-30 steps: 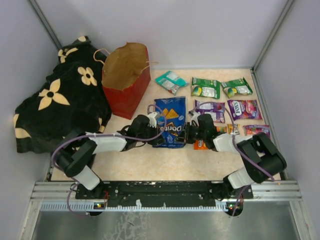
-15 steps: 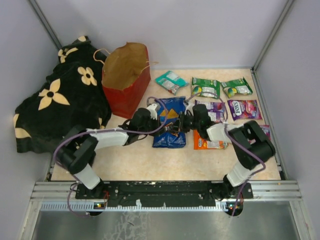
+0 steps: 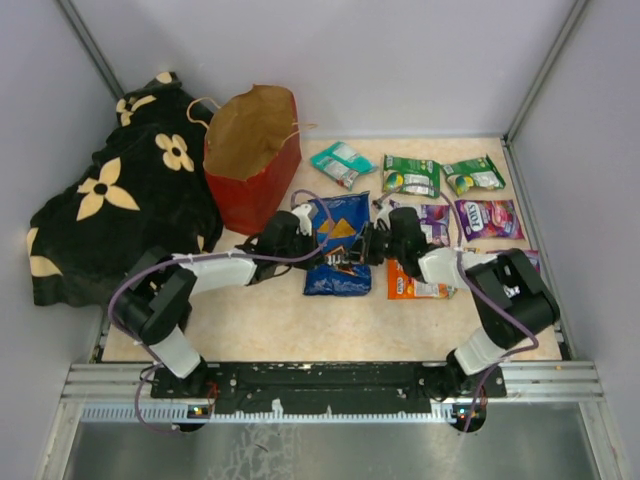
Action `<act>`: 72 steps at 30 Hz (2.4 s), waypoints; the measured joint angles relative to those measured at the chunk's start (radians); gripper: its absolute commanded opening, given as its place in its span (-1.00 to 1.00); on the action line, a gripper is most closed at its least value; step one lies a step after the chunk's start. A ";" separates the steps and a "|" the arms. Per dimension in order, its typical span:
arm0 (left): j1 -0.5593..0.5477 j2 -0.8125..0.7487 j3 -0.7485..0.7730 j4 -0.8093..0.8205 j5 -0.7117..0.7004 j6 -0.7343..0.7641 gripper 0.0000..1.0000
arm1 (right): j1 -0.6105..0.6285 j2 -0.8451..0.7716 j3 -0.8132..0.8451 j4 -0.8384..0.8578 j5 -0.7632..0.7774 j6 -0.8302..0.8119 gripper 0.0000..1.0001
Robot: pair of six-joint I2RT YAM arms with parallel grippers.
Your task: Take the snacks out of the paper bag
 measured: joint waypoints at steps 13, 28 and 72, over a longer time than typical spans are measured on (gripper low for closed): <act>0.034 0.046 0.103 -0.024 -0.021 0.040 -1.00 | -0.002 0.073 0.102 0.055 0.034 -0.012 -1.00; 0.048 0.008 0.124 -0.128 -0.044 0.082 -1.00 | -0.021 0.045 0.096 -0.052 0.059 -0.023 -1.00; 0.126 -0.635 0.078 -0.315 -0.296 0.259 0.99 | -0.047 -0.365 0.154 -0.355 0.143 -0.119 0.98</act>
